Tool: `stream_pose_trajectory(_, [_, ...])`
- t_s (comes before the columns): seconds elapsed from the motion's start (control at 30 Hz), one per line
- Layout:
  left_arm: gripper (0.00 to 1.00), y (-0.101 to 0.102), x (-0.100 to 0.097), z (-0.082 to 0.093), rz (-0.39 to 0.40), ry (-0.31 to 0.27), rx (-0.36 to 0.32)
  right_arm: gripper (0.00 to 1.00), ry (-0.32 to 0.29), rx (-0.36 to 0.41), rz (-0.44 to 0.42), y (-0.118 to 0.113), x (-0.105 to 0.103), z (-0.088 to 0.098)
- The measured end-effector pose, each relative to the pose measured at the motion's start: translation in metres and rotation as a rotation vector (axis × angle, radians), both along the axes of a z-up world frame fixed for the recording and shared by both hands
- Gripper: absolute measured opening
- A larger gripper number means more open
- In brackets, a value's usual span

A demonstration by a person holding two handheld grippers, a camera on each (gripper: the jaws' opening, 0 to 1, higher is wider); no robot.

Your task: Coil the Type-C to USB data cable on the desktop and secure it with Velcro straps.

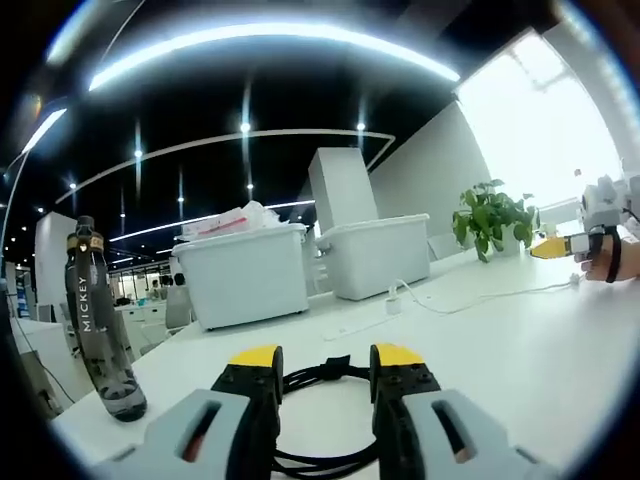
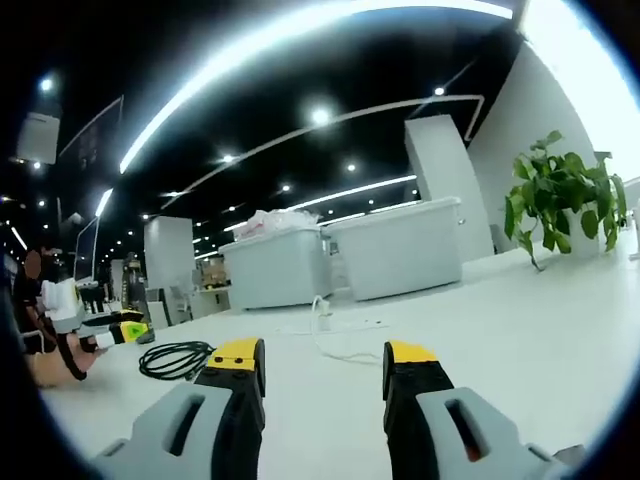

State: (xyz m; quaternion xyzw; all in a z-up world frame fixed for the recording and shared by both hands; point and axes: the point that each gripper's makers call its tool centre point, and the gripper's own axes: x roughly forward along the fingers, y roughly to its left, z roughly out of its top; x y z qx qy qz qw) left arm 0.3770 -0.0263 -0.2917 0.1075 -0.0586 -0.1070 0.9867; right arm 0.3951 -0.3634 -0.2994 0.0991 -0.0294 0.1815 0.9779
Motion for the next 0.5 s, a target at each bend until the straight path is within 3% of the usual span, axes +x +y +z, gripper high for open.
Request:
stream_pose_trajectory(0.1, [0.35, 0.0001, -0.0007, 0.0009, 0.002, -0.003, 0.011, 0.46, 0.006, 0.001, 0.000, 0.0008, -0.0002, -0.0008])
stream_pose_trajectory(0.5, [0.38, 0.0053, 0.0008, -0.0017, -0.003, 0.024, -0.067, 0.53, -0.009, -0.038, -0.014, 0.0029, -0.0027, -0.0002])
